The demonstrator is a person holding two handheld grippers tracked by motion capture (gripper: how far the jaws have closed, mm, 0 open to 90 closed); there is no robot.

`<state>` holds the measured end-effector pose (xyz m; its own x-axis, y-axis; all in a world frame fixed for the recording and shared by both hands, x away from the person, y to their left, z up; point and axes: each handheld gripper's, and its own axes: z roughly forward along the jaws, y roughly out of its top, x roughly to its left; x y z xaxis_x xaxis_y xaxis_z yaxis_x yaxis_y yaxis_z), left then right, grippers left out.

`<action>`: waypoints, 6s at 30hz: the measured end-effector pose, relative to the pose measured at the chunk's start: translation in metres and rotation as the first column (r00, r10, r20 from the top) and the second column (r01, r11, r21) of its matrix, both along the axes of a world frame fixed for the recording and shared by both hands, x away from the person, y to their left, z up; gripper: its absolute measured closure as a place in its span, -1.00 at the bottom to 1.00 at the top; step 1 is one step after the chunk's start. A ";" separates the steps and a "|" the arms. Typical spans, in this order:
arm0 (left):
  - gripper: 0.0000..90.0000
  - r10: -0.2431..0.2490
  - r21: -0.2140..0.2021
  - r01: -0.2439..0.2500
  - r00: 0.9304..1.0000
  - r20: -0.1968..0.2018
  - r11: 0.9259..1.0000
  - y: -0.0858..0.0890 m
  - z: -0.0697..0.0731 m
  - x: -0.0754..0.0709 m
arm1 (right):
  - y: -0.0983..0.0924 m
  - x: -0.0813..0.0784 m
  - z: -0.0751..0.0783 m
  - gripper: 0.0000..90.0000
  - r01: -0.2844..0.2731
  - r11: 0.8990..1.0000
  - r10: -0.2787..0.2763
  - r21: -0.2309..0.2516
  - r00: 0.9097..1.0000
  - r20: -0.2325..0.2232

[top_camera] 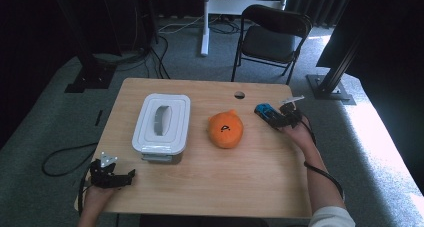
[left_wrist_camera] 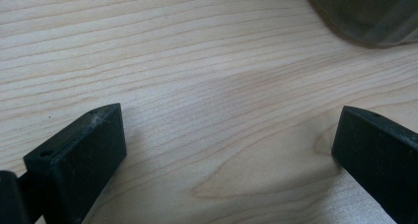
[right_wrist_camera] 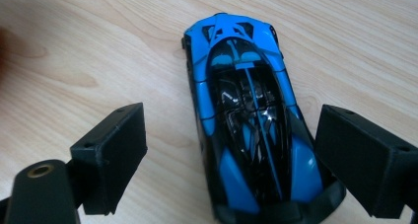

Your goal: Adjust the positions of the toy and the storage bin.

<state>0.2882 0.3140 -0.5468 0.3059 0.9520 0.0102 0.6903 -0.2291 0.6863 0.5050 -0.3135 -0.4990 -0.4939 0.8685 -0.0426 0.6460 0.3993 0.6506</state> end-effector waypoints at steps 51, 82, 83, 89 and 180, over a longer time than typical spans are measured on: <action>-0.99 0.000 0.001 0.000 1.000 -0.001 1.000 0.000 0.000 0.000 | -0.008 0.025 -0.026 -0.45 -0.005 1.000 0.002 -0.014 0.988 -0.153; -0.99 0.004 0.001 -0.004 1.000 0.002 1.000 0.000 0.000 -0.001 | -0.020 -0.084 -0.005 -0.45 0.267 0.963 -0.259 0.047 0.956 -0.137; -0.99 0.004 0.001 -0.004 1.000 0.001 1.000 0.000 0.000 -0.001 | -0.021 -0.090 -0.006 -0.45 0.279 0.959 -0.270 0.053 0.953 -0.134; -0.99 0.004 0.003 -0.004 1.000 0.000 1.000 0.001 0.000 -0.002 | -0.022 -0.131 -0.011 -0.45 0.345 0.936 -0.336 0.071 0.934 -0.119; -0.99 0.002 0.002 -0.002 1.000 0.001 1.000 0.000 0.000 -0.005 | -0.035 -0.189 0.000 -0.44 0.375 0.926 -0.375 0.026 0.927 -0.015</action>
<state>0.2835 0.3142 -0.5467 0.3036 0.9527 0.0127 0.6899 -0.2290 0.6868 0.3161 -0.3482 -0.4990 -0.1319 0.9912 -0.0120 0.7515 0.1079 0.6508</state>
